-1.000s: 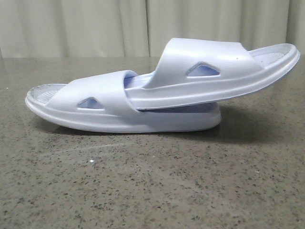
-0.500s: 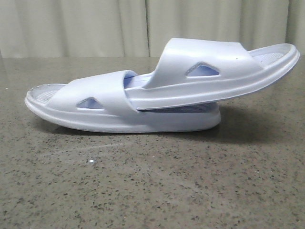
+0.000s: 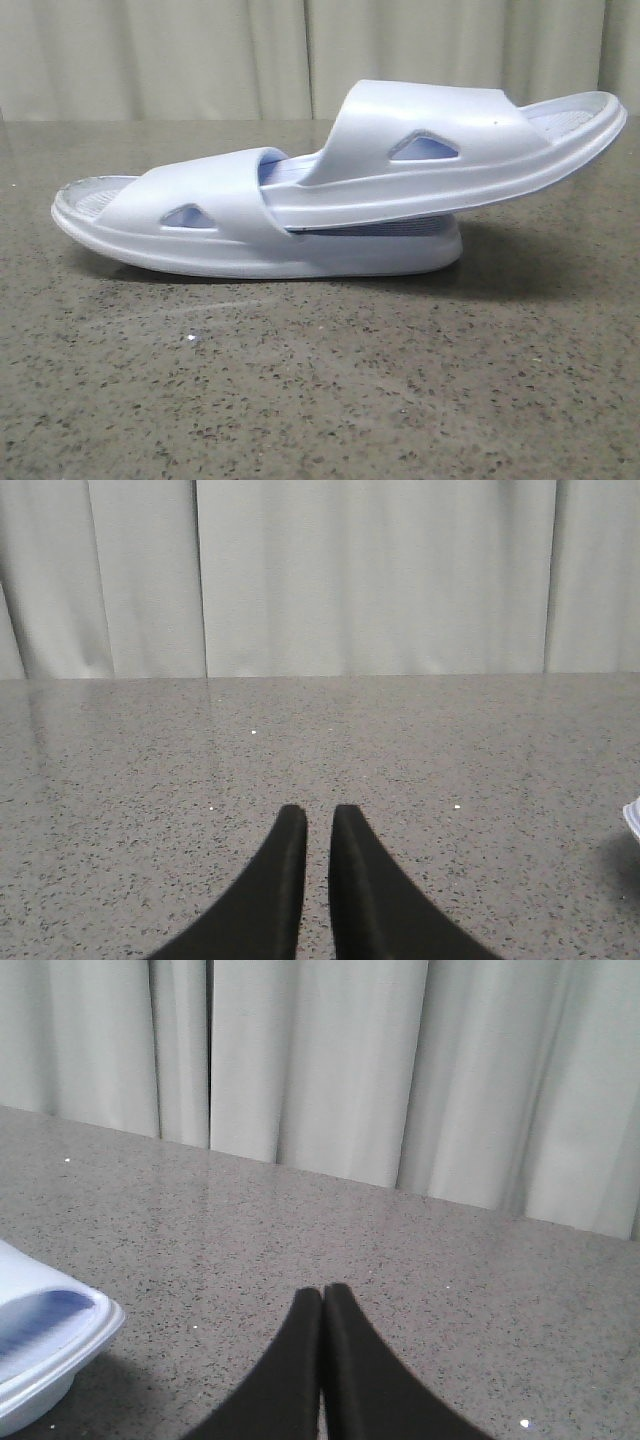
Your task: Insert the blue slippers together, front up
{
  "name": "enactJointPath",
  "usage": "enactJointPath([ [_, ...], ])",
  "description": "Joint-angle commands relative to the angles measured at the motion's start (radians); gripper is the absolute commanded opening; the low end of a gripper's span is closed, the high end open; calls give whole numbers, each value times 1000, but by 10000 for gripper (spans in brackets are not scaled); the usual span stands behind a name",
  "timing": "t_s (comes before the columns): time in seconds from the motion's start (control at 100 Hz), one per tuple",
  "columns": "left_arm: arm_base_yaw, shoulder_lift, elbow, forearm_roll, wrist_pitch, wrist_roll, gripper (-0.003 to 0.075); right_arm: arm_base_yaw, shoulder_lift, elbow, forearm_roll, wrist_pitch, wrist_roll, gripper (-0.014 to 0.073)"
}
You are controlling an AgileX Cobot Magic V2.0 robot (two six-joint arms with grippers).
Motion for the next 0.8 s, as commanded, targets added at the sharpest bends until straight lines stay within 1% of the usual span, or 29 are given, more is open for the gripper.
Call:
enactJointPath([
  [0.0,-8,7,10,-10,-87,-10,16,-7,-1,-21,-16,-75,4,-107],
  [0.06,-8,7,10,-10,-87,-10,16,-7,-9,-13,3,-75,-8,-107],
  [0.09,-8,7,10,-10,-87,-10,16,-13,-16,-4,28,-75,-23,-107],
  [0.13,-8,7,10,-10,-87,-10,16,-22,-32,12,95,-80,-66,-107],
  [0.16,-8,7,10,-10,-87,-10,16,-38,-47,30,155,-93,-103,-107],
  [0.2,-8,7,10,-10,-87,-10,16,-59,-62,54,198,-112,-123,-107],
  [0.27,-8,7,10,-10,-87,-10,16,-113,-95,114,239,-162,-125,-107],
  [0.37,-8,7,10,-10,-87,-10,16,-175,-136,186,256,-219,-125,-106],
  [0.44,-8,7,10,-10,-87,-10,16,-204,-166,229,269,-224,-125,-107],
  [0.69,-8,7,10,-10,-87,-10,16,-248,-299,334,290,-224,-125,-107],
  [0.79,-8,7,10,-10,-87,-10,16,-256,-299,357,300,-231,-125,-107],
])
